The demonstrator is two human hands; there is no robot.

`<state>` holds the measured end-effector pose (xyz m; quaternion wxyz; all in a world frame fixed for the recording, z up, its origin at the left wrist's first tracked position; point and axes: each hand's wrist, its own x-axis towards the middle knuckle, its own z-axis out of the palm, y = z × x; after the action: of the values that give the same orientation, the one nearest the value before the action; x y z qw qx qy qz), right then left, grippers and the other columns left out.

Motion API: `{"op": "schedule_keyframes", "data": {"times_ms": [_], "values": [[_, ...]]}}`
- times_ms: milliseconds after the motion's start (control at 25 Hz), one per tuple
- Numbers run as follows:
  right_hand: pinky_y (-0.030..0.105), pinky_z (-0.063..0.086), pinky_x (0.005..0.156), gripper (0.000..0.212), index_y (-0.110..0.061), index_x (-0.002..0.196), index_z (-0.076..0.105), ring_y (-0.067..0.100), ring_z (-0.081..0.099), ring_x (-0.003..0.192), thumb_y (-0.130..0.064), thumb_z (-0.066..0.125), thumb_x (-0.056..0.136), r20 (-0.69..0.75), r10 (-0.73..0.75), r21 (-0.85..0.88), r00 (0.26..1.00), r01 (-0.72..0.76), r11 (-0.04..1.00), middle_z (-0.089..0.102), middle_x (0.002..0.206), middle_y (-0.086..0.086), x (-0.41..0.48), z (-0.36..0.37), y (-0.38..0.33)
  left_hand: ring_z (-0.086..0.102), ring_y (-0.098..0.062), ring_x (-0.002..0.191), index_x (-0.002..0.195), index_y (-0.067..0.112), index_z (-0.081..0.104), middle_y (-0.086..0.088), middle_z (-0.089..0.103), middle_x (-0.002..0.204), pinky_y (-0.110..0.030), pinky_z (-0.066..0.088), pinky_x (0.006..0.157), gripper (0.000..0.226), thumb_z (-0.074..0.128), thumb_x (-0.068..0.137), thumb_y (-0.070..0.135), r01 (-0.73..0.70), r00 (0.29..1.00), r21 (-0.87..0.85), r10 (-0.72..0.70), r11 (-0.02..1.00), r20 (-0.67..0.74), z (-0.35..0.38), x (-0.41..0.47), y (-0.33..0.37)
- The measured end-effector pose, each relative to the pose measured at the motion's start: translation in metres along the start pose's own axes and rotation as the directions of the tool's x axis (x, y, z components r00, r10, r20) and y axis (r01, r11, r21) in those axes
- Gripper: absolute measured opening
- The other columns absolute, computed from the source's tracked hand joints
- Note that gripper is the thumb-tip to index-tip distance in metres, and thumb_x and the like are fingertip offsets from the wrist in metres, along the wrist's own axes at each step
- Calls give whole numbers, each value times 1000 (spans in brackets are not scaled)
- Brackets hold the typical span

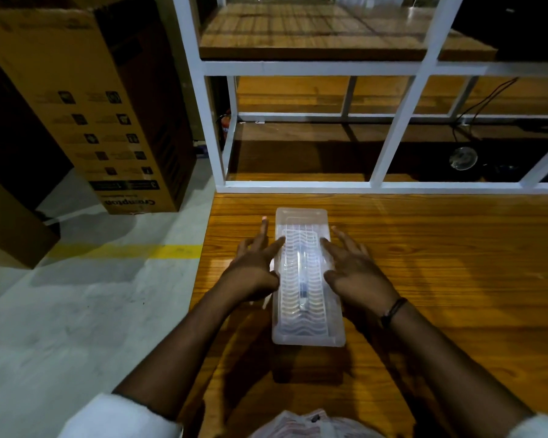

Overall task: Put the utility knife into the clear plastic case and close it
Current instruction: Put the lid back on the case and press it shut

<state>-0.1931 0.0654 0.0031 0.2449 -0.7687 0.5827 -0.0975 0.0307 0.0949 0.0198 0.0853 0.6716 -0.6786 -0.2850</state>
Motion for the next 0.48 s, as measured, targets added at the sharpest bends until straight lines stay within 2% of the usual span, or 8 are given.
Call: {"op": "schedule_keyframes", "data": {"times_ms": [80,120,200,240,320,400,480], "values": [[43,26,120,71,-28,154,31,24,10,151,-38,54,88,5,-40,-123,999,40,992,15,168,-7,9,2,-3,-13,-32,161,164,33,17,13,-16,174,-58,20,127,85,63,93,29,-19,999,148,15,989,28,-6,6,9],[43,28,120,67,-25,151,36,24,14,151,-38,53,88,-22,-56,-154,998,52,987,21,166,-5,12,2,-5,-15,-30,161,164,31,17,12,-6,176,-58,15,128,80,59,96,33,-24,1000,175,21,984,21,-6,9,12],[40,39,109,58,-20,140,48,25,35,139,-38,50,85,-117,-104,-177,988,82,981,42,154,0,18,2,-6,-11,-29,162,163,26,19,7,19,174,-56,12,128,70,52,102,36,-33,998,183,40,983,-38,-3,16,13],[38,44,100,57,-18,135,51,26,44,128,-39,46,83,-156,-122,-196,980,91,976,50,145,2,21,1,-7,-5,-30,163,161,23,23,3,32,170,-55,14,127,64,49,104,36,-36,995,190,54,981,-89,-1,22,12],[39,48,90,61,-16,135,53,28,52,114,-41,39,81,-202,-153,-232,967,105,967,54,132,5,30,2,-9,14,-33,161,151,19,41,-4,60,151,-53,24,123,49,48,105,33,-37,971,232,90,972,-223,1,33,13],[42,50,90,54,-15,132,55,29,52,114,-37,42,83,-218,-139,-235,966,87,968,52,128,10,40,4,-13,37,-34,150,135,15,57,-7,75,127,-49,36,114,35,50,104,30,-36,929,326,151,945,-337,6,41,14],[45,48,95,44,-14,125,53,32,48,122,-32,48,85,-215,-110,-200,970,66,977,49,132,13,50,6,-17,54,-34,133,124,14,66,-9,79,110,-47,43,103,30,55,101,28,-45,890,381,210,924,-404,10,46,13]]}}
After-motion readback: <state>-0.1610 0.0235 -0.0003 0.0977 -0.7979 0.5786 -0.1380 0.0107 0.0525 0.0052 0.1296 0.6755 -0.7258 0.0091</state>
